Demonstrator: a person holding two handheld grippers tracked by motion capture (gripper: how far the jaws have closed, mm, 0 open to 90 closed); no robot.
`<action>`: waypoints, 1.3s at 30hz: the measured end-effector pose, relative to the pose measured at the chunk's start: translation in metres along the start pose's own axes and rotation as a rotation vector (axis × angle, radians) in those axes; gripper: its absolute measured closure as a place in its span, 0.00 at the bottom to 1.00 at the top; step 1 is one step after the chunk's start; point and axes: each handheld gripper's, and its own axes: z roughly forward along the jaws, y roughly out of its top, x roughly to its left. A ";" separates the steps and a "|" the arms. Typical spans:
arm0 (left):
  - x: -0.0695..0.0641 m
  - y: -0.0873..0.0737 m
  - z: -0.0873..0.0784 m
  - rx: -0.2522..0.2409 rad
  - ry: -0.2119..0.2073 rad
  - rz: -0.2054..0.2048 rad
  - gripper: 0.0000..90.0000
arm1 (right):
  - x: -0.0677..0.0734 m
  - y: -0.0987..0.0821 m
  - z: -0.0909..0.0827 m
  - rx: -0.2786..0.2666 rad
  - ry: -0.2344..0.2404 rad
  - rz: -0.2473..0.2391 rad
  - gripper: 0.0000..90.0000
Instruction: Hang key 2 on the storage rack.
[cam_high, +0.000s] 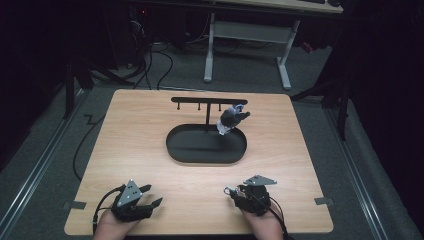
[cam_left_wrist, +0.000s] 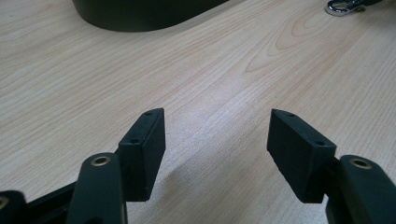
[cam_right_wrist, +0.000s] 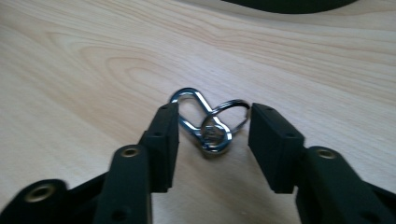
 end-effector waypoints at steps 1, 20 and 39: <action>0.000 0.000 0.000 0.000 0.000 0.000 0.42 | -0.002 0.000 0.000 -0.002 -0.007 0.005 0.71; 0.000 0.000 -0.001 -0.004 0.001 -0.004 0.42 | -0.049 -0.018 -0.032 -0.015 -0.091 0.059 0.99; -0.004 0.000 0.002 0.006 -0.007 0.011 0.42 | -0.065 -0.010 -0.044 0.121 -0.072 -0.007 0.98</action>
